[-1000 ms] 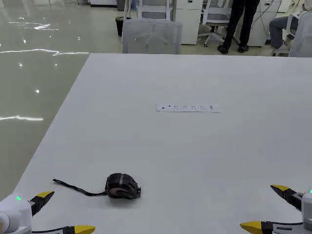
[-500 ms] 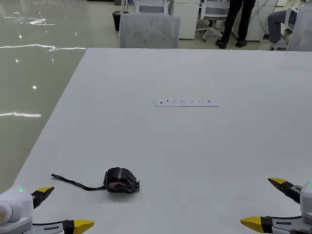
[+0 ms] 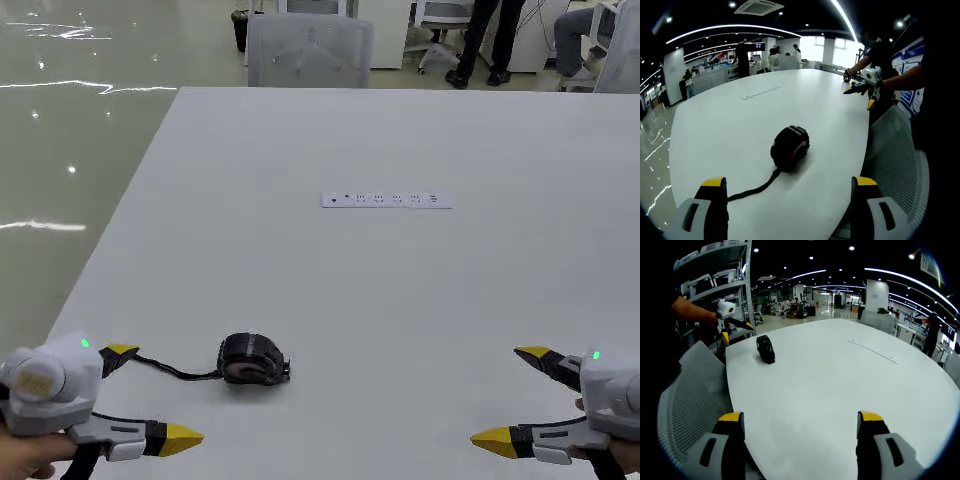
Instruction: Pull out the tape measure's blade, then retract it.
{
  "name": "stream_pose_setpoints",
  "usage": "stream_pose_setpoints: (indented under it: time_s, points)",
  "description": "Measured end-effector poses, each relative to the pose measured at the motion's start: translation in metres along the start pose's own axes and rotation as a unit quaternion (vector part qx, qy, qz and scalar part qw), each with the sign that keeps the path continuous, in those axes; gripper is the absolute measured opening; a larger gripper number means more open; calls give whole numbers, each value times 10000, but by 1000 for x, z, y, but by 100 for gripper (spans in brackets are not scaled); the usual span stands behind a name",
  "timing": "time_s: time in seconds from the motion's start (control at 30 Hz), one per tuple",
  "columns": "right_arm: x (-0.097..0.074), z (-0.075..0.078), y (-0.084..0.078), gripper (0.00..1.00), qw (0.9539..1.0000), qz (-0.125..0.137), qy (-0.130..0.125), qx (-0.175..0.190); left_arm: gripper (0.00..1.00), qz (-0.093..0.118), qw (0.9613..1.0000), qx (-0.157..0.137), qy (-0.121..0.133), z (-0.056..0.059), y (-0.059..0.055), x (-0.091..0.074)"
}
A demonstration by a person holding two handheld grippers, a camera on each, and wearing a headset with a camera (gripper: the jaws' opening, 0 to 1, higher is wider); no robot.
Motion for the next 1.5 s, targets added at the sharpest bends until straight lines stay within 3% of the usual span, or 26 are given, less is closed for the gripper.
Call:
stream_pose_setpoints:
  time_s: [0.2,0.33,0.47,0.5,0.6,0.73,0.87,0.93,1.0,1.03,1.13,1.23,1.3,1.33,1.37,1.4,1.5]
  points:
    - [22,-4,16,92,9992,-100,294,-239,100,-232,9971,642,-330,-12,25,21]
    - [37,-9,26,91,9980,-133,481,-393,95,-371,9930,899,-665,-12,41,35]
    - [47,-13,32,87,9969,-136,651,-413,91,-487,9893,1084,-846,-12,48,44]
    - [56,-18,36,88,9950,-197,792,-580,90,-633,9838,1382,-945,-14,52,52]
    - [73,-25,46,86,9931,-194,972,-634,86,-870,9739,1730,-1187,-13,57,66]
    - [91,-32,60,85,9904,-178,1155,-743,84,-1052,9653,1920,-1421,-8,63,82]
    - [108,-37,74,84,9869,-194,1348,-866,78,-1239,9536,2212,-1622,-6,66,96]
    - [116,-40,80,83,9848,-202,1443,-949,75,-1309,9455,2458,-1690,-5,68,102]
    - [125,-44,85,82,9827,-229,1536,-1012,73,-1403,9392,2579,-1781,-1,66,107]
    - [126,-45,86,82,9824,-231,1551,-1020,72,-1424,9382,2593,-1799,-1,66,109]
    - [142,-51,90,80,9796,-266,1654,-1108,70,-1739,9284,2744,-1801,1,53,121]
    - [157,-57,89,79,9772,-382,1747,-1143,62,-1703,9254,2827,-1863,9,50,128]
    - [166,-61,88,78,9756,-412,1800,-1191,49,-1806,9192,2950,-1881,10,44,131]
    - [172,-63,88,77,9747,-441,1830,-1206,37,-1979,9149,3011,-1819,9,38,131]
    - [176,-65,88,75,9741,-458,1850,-1219,35,-1946,9152,3068,-1741,6,38,134]
    - [179,-66,88,74,9736,-466,1865,-1228,35,-1928,9180,2983,-1763,7,40,134]
    - [188,-72,91,70,9723,-475,1925,-1238,34,-1963,9165,3010,-1760,5,41,133]
Point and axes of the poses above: the centre of the closed fingertips' face, and the gripper's own axes: x roughly forward along the fingers, z roughly to its right, y roughly out of its top, the point moved 5 cm from there along -x, roughly backward along the fingers, and after that the axes turned 4 degrees about x, right-handed, at the moved point
